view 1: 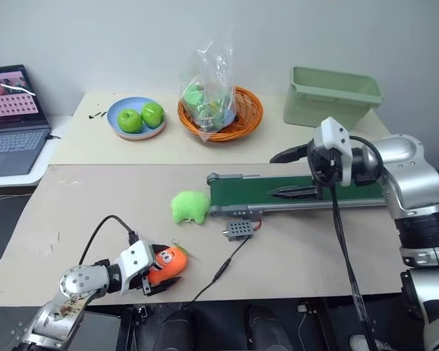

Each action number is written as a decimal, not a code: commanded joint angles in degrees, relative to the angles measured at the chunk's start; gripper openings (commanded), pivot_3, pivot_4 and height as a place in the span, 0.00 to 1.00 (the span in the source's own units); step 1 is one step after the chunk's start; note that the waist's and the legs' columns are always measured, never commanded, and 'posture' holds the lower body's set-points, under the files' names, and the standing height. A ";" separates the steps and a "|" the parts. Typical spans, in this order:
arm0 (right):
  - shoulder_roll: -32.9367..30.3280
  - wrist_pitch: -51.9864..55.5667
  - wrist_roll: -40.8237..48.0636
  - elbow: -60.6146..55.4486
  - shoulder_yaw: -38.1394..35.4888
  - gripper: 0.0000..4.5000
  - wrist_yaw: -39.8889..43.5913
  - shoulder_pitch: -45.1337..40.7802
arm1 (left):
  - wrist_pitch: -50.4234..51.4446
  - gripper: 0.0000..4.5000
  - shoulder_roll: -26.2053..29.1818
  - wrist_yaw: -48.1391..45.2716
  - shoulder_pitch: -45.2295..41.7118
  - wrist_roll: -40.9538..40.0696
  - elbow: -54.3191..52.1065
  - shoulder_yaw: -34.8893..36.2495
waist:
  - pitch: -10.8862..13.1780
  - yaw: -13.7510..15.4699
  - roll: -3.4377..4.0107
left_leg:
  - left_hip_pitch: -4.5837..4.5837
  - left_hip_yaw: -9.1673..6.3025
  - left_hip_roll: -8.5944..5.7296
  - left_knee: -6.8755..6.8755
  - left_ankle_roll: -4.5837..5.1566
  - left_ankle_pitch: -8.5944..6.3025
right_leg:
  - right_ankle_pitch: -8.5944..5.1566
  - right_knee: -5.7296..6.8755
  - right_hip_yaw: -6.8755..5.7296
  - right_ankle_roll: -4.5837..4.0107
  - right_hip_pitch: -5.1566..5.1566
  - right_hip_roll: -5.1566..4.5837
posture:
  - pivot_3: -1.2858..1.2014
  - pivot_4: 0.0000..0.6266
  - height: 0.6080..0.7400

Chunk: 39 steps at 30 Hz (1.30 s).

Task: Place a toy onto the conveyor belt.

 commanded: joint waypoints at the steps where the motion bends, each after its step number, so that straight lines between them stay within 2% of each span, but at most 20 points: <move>1: -0.86 -1.48 0.07 -0.44 -1.88 1.00 -0.59 -0.77 | -1.63 0.92 0.21 -0.30 -0.27 0.50 0.62 0.50 | 0.00 0.00 0.00 | 0.00 0.00 0.00 0.00 0.00 0.00 | 0.00 0.00 0.00 0.00 0.00 -0.01 | 0.52 0.24 1.00; 5: -0.96 -1.61 -0.09 -0.30 -1.77 1.00 -0.85 -0.80 | -0.16 0.66 -0.89 0.58 -2.22 -0.38 1.16 1.07 | 0.00 0.00 0.00 | 0.01 0.00 0.00 0.01 0.00 0.00 | 0.00 0.02 0.00 0.00 0.00 -0.01 | 0.52 0.24 1.00; 13: -1.07 -2.02 -0.26 -0.14 -1.65 1.00 -1.13 -0.57 | 2.67 0.66 -1.75 1.83 -5.67 -2.52 0.09 3.28 | 0.00 0.00 0.00 | 0.00 0.00 0.00 0.01 0.01 -0.01 | 0.00 0.02 0.00 0.00 0.00 0.00 | 0.52 0.24 1.00; 18: -1.09 -1.96 -0.12 -0.51 -1.80 1.00 -1.44 -0.15 | 4.68 0.66 -2.07 3.83 -14.82 -3.47 -2.41 5.18 | 0.00 0.44 0.00 | -0.01 -0.03 -0.01 0.02 0.01 0.00 | 0.00 0.05 -0.03 0.00 0.01 -0.01 | 0.52 0.24 1.00; 26: -0.93 -1.69 -0.03 -1.35 -2.16 1.00 -2.45 0.75 | 1.50 0.66 -2.59 6.16 -31.42 1.76 3.00 3.43 | 0.00 0.18 0.00 | -0.04 -0.05 -0.04 0.03 0.03 -0.02 | 0.01 0.00 -0.08 0.01 0.11 0.02 | 0.52 0.24 1.00; 31: -1.00 -1.01 0.36 -2.57 -2.62 1.00 -3.47 1.81 | -5.69 0.66 -3.83 4.45 -44.11 8.64 11.22 -2.71 | 0.00 0.21 -0.01 | -0.03 -0.05 -0.06 0.05 0.03 -0.02 | 0.01 -0.01 -0.08 0.02 0.14 0.02 | 0.52 0.24 1.00; 37: -1.34 0.03 0.91 -4.10 -3.10 1.00 -4.39 2.55 | -14.18 0.66 -7.81 -0.25 -52.83 12.39 23.45 -9.45 | 0.00 0.08 -0.01 | -0.03 -0.05 -0.09 0.06 0.05 -0.02 | 0.04 -0.01 -0.12 0.06 0.27 0.02 | 0.52 0.24 1.00; 39: -1.42 0.78 1.69 -4.87 -3.68 1.00 -4.73 2.90 | -20.39 0.66 -8.17 -1.23 -55.26 15.65 27.69 -12.22 | 0.00 -0.06 -0.01 | -0.03 -0.05 -0.08 0.06 0.06 -0.02 | 0.04 -0.01 -0.10 0.08 0.27 0.03 | 0.52 0.24 1.00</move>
